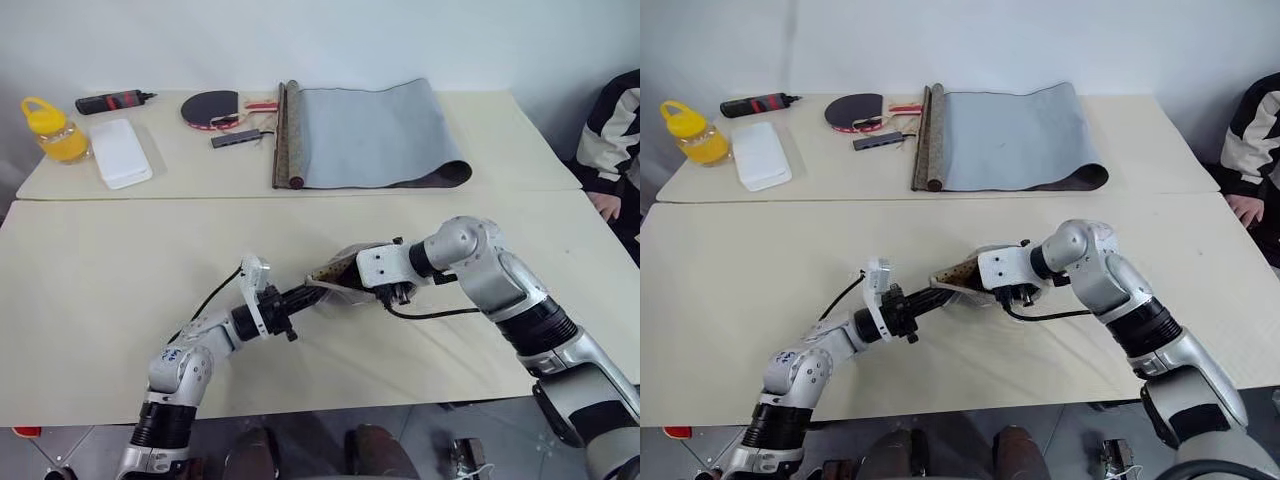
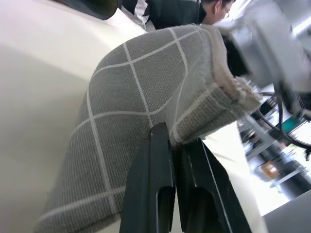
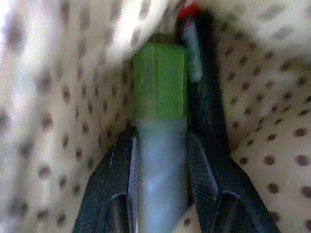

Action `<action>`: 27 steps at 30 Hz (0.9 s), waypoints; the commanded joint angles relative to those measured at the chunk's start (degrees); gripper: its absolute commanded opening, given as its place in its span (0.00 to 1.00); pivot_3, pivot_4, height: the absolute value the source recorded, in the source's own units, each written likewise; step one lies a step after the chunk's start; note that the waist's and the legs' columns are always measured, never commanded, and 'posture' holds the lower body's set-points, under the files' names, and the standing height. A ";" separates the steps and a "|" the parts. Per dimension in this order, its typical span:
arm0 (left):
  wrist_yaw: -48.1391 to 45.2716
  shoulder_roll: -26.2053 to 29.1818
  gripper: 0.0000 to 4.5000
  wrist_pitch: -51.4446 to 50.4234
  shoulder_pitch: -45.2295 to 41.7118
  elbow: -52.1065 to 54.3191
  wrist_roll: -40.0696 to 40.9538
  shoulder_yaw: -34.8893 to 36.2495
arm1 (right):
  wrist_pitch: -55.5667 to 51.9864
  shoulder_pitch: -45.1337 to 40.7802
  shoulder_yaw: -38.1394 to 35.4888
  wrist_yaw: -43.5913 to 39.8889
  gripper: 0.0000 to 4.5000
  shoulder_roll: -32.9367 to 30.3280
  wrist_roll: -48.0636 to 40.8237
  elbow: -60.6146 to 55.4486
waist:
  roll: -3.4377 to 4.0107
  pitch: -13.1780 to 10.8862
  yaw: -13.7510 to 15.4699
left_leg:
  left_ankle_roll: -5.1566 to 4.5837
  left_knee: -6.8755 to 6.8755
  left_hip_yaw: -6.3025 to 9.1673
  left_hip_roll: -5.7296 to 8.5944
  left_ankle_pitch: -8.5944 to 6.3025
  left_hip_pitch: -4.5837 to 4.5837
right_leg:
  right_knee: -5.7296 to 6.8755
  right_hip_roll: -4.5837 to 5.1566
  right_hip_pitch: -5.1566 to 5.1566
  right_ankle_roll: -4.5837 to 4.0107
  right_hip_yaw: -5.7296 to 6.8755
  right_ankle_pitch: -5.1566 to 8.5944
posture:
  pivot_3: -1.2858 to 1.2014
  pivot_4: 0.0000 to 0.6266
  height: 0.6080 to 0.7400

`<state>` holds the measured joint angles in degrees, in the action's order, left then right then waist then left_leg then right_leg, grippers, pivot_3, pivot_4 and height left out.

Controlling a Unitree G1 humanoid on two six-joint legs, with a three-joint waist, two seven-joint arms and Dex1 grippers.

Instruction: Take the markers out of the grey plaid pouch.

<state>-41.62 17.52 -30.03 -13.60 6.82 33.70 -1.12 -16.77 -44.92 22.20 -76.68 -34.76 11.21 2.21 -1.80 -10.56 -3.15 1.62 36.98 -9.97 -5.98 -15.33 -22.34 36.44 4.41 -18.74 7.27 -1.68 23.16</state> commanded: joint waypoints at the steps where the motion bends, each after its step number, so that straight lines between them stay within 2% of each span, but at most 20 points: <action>1: -0.68 3.16 0.00 5.77 -1.13 2.46 -4.72 0.58 | -3.65 -0.61 -6.42 -1.75 0.23 -1.58 -7.72 -5.04 | 0.10 -0.08 0.05 | 0.00 -0.01 -0.01 0.00 0.00 -0.11 | 0.00 -0.01 -0.12 0.01 -0.01 -0.01 | 0.52 0.24 1.00; 5: -1.40 5.23 0.00 8.49 -2.35 3.67 -5.55 1.71 | -6.26 -1.25 -9.69 -1.01 0.23 -2.39 -12.36 -7.27 | 0.13 -0.10 0.09 | -0.02 0.07 -0.05 -0.04 0.03 -0.85 | 0.27 -0.07 -1.03 0.12 -0.03 -0.06 | 0.52 0.24 1.00; 10: 0.18 4.94 0.00 13.26 -5.04 3.43 -8.17 2.18 | -10.95 -1.91 -12.71 0.00 0.23 -1.20 -19.43 -10.91 | 0.15 -0.15 0.09 | -0.03 0.07 -0.19 -0.04 0.02 -1.02 | 0.55 -0.06 -1.46 0.18 -0.11 -0.05 | 0.52 0.24 1.00; 14: -0.01 7.62 0.00 23.52 -6.26 0.42 -17.91 -0.60 | -10.84 -5.56 -15.77 4.82 0.23 3.15 -24.00 -10.52 | 0.17 -0.17 -0.19 | -0.01 0.13 -0.43 -0.08 0.04 -1.13 | 0.70 -0.09 -1.73 0.20 -0.25 -0.05 | 0.52 0.24 1.00; 20: 4.60 9.44 0.00 33.55 -9.65 -5.70 -27.03 0.46 | -10.51 -7.98 -16.74 8.32 0.23 4.48 -27.15 -10.24 | 0.15 -0.19 0.02 | -0.02 0.20 -0.59 -0.15 0.07 -1.10 | 0.97 -0.08 -1.91 0.20 -0.29 -0.05 | 0.52 0.24 1.00; 27: 6.62 10.75 0.00 37.64 -8.89 -10.36 -26.09 5.23 | -2.15 -7.43 -16.11 6.28 0.23 -7.06 -20.88 -1.86 | 0.13 -0.20 0.06 | -0.07 0.16 -0.83 -0.15 0.04 -1.10 | 1.00 0.00 -2.03 0.21 -0.29 -0.05 | 0.52 0.24 1.00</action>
<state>-34.74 28.05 6.35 -23.41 -4.38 6.40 3.02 -22.04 -51.44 8.14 -69.86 -39.43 -10.71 -1.11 -1.67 -10.76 -3.10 1.55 37.13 -10.86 -6.14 -15.30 -23.44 37.46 4.42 -20.80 7.48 -1.98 23.11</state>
